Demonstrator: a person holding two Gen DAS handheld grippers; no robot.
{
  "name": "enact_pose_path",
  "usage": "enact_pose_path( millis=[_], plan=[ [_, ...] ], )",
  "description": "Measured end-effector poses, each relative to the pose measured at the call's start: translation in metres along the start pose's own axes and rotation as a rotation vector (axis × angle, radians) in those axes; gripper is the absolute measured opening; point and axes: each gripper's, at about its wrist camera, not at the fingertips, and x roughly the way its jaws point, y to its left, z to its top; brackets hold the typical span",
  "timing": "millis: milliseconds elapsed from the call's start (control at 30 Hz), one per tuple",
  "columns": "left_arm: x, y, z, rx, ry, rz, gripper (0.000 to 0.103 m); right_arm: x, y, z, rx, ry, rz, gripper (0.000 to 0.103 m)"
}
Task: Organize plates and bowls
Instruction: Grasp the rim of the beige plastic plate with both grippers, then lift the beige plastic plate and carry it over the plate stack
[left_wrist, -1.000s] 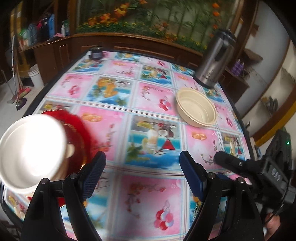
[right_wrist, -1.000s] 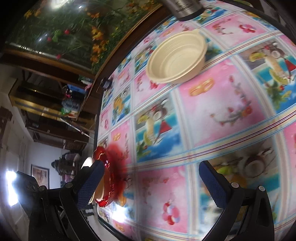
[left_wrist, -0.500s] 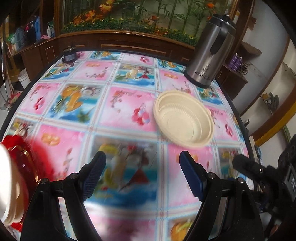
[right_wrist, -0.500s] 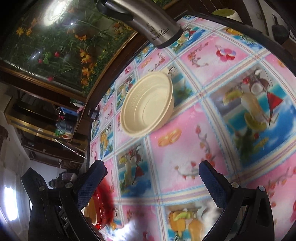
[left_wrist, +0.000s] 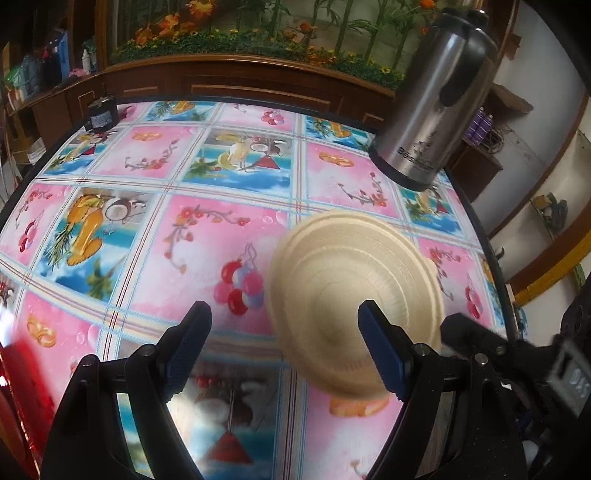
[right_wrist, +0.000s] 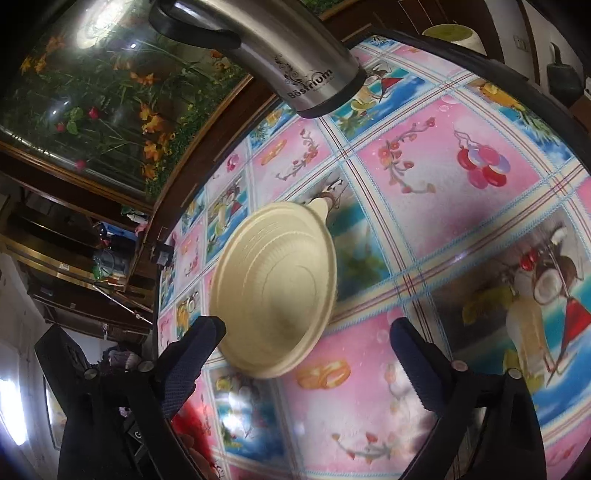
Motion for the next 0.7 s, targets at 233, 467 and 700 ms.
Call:
enact_pose_path(
  millis=[233,467,700],
  plan=[
    [0.026,0.001,0.001,0.013,0.036,0.057,0.032,0.024,-0.007,0.007,-0.01,0.019,-0.06,0.065],
    [0.02,-0.003,-0.01,0.066,0.04,0.068,0.011,0.025,0.001,-0.004,-0.065,0.027,-0.087,0.012],
    [-0.012,0.002,-0.038,0.087,0.03,0.055,0.012,-0.005,0.003,-0.039,-0.091,0.004,-0.087,0.012]
  ],
)
